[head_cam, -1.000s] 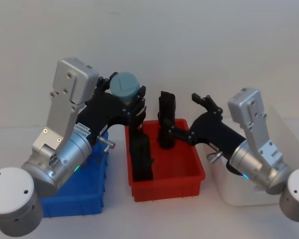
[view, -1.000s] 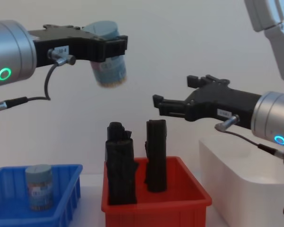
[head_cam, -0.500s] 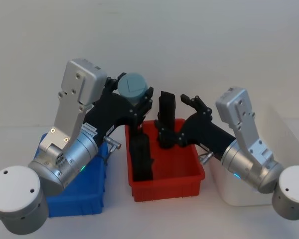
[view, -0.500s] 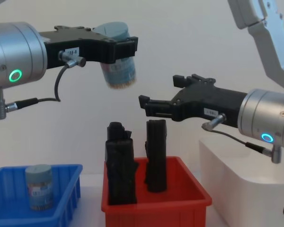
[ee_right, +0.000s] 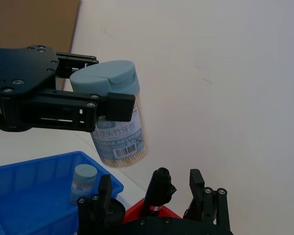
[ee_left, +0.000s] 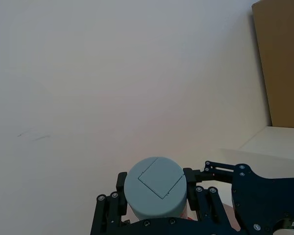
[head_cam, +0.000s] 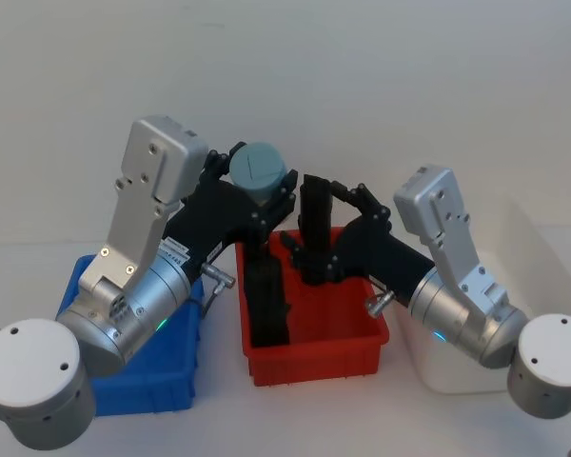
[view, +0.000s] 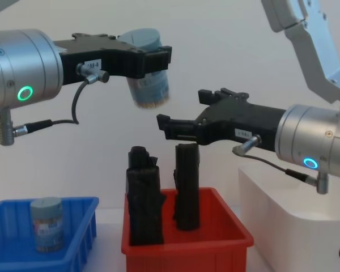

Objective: Pick the cotton swabs from the blue box and place them into the white box.

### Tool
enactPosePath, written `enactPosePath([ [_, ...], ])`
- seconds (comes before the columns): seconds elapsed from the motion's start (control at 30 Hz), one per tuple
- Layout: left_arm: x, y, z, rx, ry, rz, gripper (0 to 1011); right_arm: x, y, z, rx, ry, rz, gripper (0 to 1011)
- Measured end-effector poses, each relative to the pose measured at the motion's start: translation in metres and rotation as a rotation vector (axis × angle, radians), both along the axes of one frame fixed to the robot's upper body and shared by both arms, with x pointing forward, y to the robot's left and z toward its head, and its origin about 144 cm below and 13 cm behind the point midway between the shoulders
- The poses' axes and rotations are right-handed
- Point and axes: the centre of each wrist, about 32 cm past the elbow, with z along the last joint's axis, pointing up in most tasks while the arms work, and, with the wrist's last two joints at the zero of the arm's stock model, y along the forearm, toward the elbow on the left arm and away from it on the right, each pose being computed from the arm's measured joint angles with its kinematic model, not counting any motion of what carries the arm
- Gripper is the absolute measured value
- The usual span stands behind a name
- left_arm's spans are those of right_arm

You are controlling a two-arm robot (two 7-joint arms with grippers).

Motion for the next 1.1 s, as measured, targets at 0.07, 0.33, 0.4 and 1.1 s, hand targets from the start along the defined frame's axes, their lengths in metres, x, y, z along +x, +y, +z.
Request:
enactPosePath([
  [0.07, 0.000, -0.001, 0.000, 0.000, 0.002, -0.003, 683, 0.000, 0.001, 0.000, 0.000, -0.001, 0.002, 1002],
  [0.33, 0.001, -0.003, -0.003, -0.002, 0.011, -0.014, 683, 0.000, 0.004, 0.003, 0.006, -0.004, 0.007, 1002],
  [0.4, 0.002, -0.004, -0.004, -0.003, 0.014, -0.018, 683, 0.000, 0.005, 0.004, 0.009, -0.004, 0.008, 1002],
  [1.1, 0.006, -0.009, -0.007, -0.010, 0.026, -0.040, 683, 0.000, 0.012, 0.011, -0.009, 0.003, 0.041, 1001],
])
